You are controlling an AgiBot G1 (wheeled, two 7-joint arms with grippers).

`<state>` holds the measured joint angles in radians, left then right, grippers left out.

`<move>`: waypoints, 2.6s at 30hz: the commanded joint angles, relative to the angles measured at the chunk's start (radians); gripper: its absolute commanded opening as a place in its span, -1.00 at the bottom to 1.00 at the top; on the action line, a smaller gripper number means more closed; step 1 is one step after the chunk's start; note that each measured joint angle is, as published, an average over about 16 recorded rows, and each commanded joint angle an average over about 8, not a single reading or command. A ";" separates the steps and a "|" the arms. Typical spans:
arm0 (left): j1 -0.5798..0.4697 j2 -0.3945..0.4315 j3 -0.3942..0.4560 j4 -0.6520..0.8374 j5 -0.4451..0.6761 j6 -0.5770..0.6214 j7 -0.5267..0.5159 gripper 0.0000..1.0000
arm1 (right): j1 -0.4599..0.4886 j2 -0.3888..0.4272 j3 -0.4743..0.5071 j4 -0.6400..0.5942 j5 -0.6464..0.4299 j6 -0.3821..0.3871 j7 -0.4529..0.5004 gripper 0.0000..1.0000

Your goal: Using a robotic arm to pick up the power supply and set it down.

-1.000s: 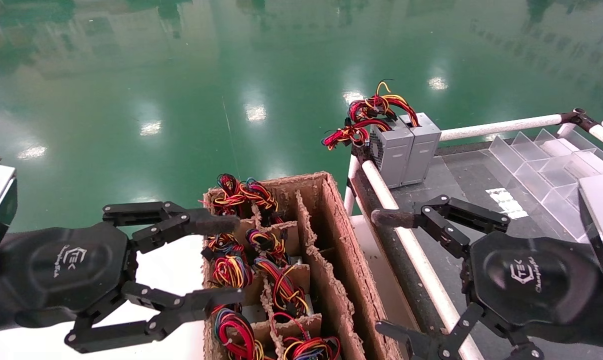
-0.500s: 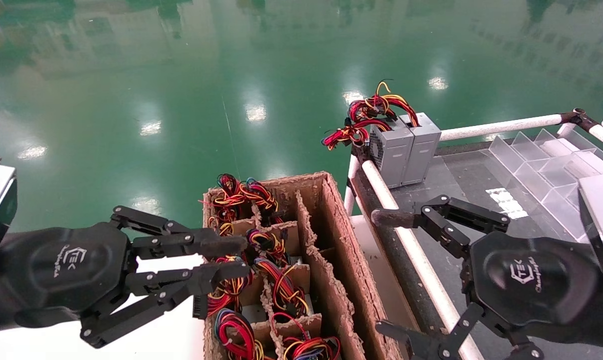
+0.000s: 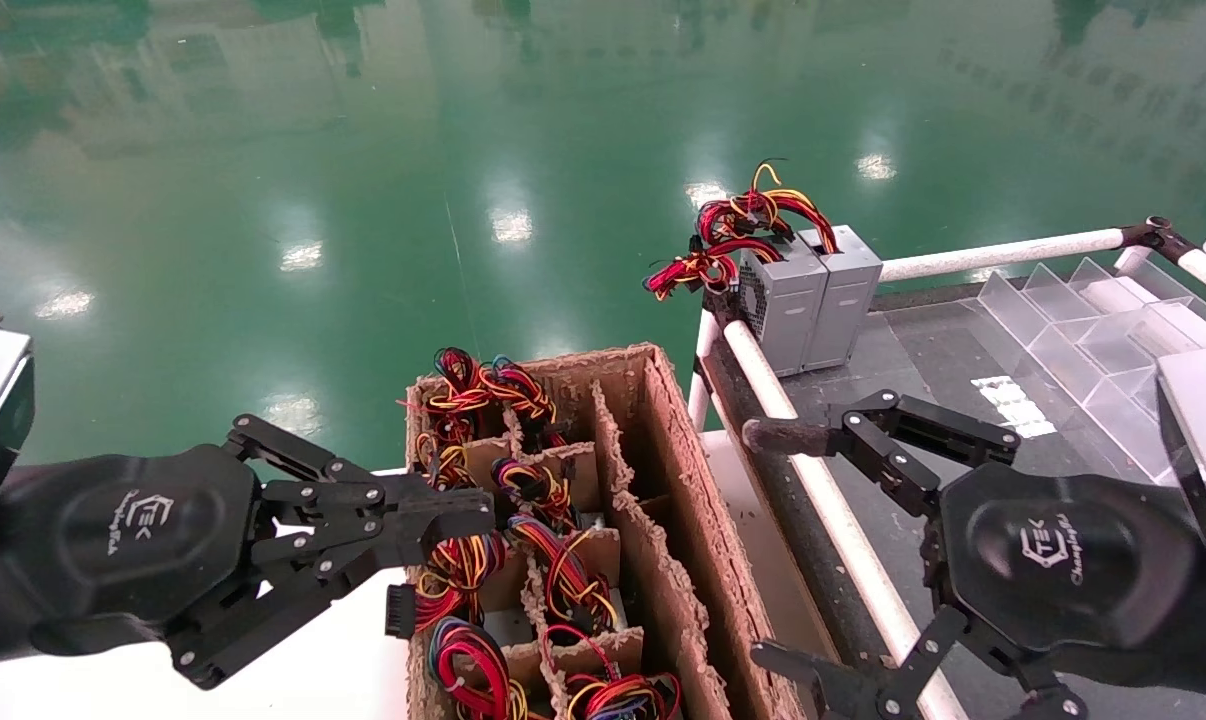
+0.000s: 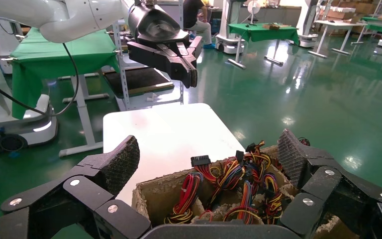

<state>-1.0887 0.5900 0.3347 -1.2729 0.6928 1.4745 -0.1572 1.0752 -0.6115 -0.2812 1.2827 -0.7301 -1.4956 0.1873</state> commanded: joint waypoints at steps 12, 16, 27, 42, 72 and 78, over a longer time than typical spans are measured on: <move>0.000 0.000 0.000 0.000 0.000 0.000 0.000 1.00 | 0.002 -0.003 -0.006 -0.002 -0.019 0.012 -0.003 1.00; 0.000 0.000 0.000 0.000 0.000 0.000 0.000 1.00 | 0.016 -0.009 -0.027 0.001 -0.069 0.028 0.005 1.00; 0.000 0.000 0.000 0.001 0.000 0.000 0.000 1.00 | 0.123 -0.089 -0.170 -0.033 -0.310 0.021 0.092 1.00; 0.000 0.000 0.001 0.001 0.000 0.000 0.000 1.00 | 0.218 -0.268 -0.320 -0.233 -0.479 -0.056 0.085 1.00; -0.001 0.000 0.001 0.001 -0.001 0.000 0.001 1.00 | 0.274 -0.391 -0.503 -0.611 -0.356 -0.081 0.019 1.00; -0.001 0.000 0.002 0.001 -0.001 0.000 0.001 1.00 | 0.287 -0.420 -0.539 -0.686 -0.339 -0.085 -0.005 1.00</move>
<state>-1.0894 0.5896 0.3363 -1.2724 0.6918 1.4742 -0.1564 1.3629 -1.0273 -0.8184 0.6020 -1.0710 -1.5785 0.1788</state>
